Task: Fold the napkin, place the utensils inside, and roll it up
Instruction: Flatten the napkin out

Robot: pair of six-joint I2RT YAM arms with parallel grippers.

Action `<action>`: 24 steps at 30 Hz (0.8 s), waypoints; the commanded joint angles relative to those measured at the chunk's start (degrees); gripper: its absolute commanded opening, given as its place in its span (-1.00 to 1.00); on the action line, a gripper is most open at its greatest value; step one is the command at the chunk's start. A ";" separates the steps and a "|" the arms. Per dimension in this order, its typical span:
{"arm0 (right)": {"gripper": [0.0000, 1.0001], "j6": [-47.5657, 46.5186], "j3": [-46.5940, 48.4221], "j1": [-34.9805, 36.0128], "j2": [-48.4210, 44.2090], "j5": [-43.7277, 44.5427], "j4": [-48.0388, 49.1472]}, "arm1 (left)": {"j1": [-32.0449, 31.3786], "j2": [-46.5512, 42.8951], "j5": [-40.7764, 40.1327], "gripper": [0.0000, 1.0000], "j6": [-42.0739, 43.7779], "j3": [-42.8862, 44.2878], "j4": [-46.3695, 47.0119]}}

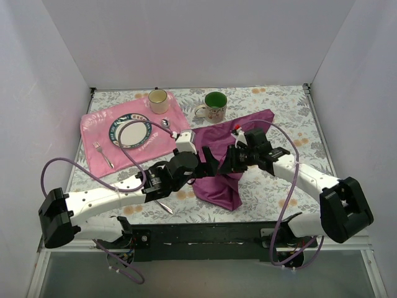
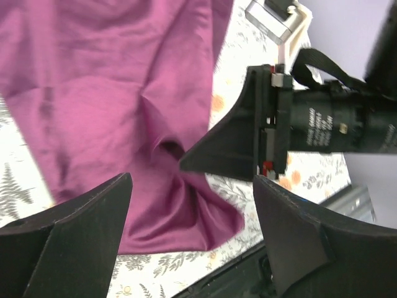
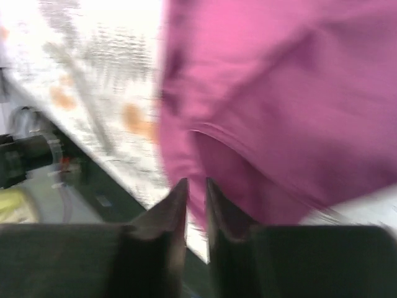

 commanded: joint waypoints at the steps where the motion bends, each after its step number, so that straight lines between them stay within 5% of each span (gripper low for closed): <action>1: 0.00 6.62 4.50 4.00 4.67 -6.01 8.08 | 0.40 -4.80 -8.87 0.59 -2.74 -2.77 -2.06; 3: 0.32 3.12 6.16 3.92 4.88 -4.13 4.68 | 0.40 -4.98 -8.70 0.63 -2.30 -2.42 -3.11; 7: 0.61 -2.60 8.81 2.52 1.80 9.52 -6.49 | 0.49 -3.23 -5.37 0.64 -1.51 -1.45 -2.95; 14: 0.43 -1.64 -0.41 -10.92 -3.47 6.91 -5.99 | 1.02 13.63 14.76 0.50 9.12 9.77 -2.40; 16: 0.26 -1.12 -4.52 -13.12 -4.27 3.83 -3.00 | 0.93 18.04 16.09 0.36 10.27 11.46 -2.59; 24: 0.16 -2.08 -8.42 -15.16 1.08 -2.69 4.04 | 1.02 25.00 16.18 0.34 12.21 14.73 -1.81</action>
